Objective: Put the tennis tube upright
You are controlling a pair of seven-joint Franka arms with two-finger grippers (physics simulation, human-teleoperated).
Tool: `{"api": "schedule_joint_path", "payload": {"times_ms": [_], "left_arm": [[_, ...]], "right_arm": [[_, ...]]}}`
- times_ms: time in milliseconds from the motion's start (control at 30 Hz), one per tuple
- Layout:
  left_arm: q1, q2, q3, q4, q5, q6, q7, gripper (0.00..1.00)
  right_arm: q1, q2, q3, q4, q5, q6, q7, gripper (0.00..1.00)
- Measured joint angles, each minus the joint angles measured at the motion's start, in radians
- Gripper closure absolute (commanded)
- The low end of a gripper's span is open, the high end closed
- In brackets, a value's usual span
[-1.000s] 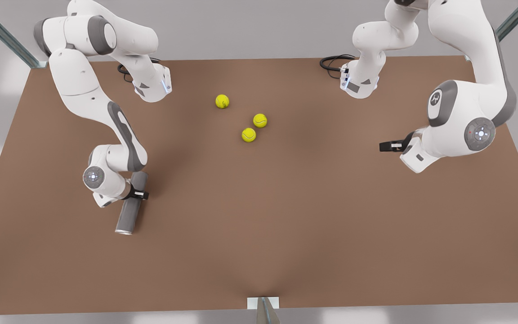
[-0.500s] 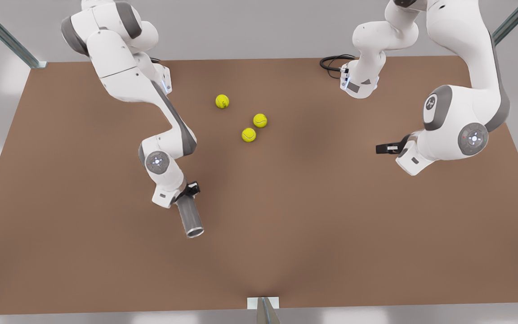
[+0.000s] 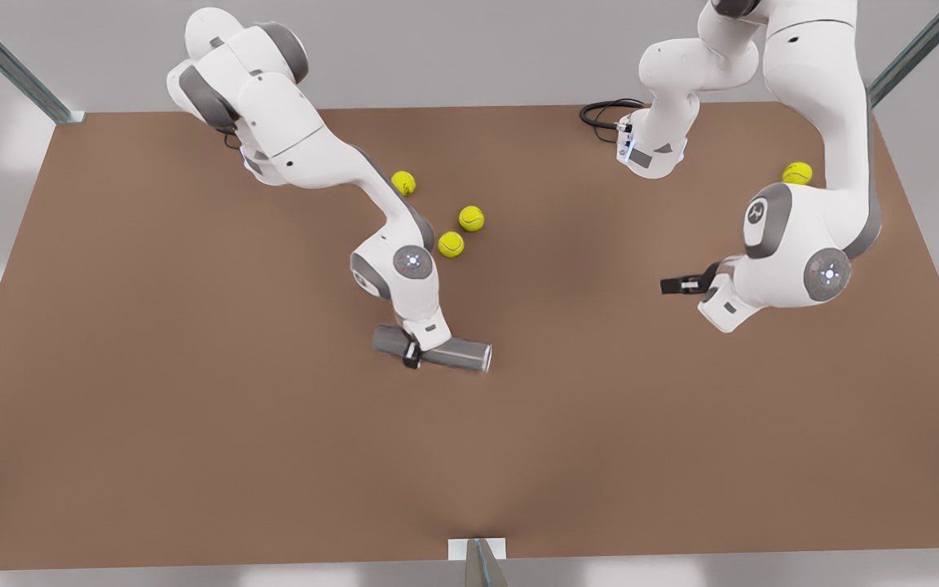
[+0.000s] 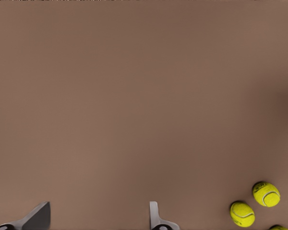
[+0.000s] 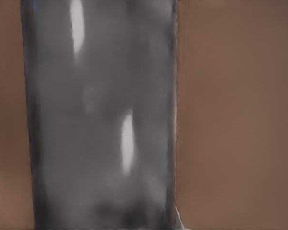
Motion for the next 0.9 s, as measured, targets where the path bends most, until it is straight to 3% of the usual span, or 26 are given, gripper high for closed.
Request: {"api": "schedule_joint_path", "payload": {"times_ms": [633,667,700,733,900], "left_arm": [[-0.008,-0.002,-0.043,-0.026,0.090,0.101,-0.001,0.00],[-0.008,-0.002,-0.043,-0.026,0.090,0.101,-0.001,0.00],[-0.008,-0.002,-0.043,-0.026,0.091,0.101,-0.002,0.00],[-0.008,-0.002,-0.043,-0.026,0.091,0.101,-0.002,0.00],[-0.013,-0.001,-0.043,-0.031,0.084,0.101,-0.003,0.00]], "right_arm": [[0.051,0.112,0.010,0.052,-0.001,0.032,-0.432,0.33],[0.050,0.114,0.010,0.051,-0.001,0.034,-0.444,0.32],[0.049,0.115,0.010,0.051,-0.002,0.036,-0.454,0.10],[0.048,0.115,0.010,0.051,-0.002,0.037,-0.462,0.00],[0.045,0.110,0.010,0.055,-0.002,0.043,-0.501,0.00]]}}
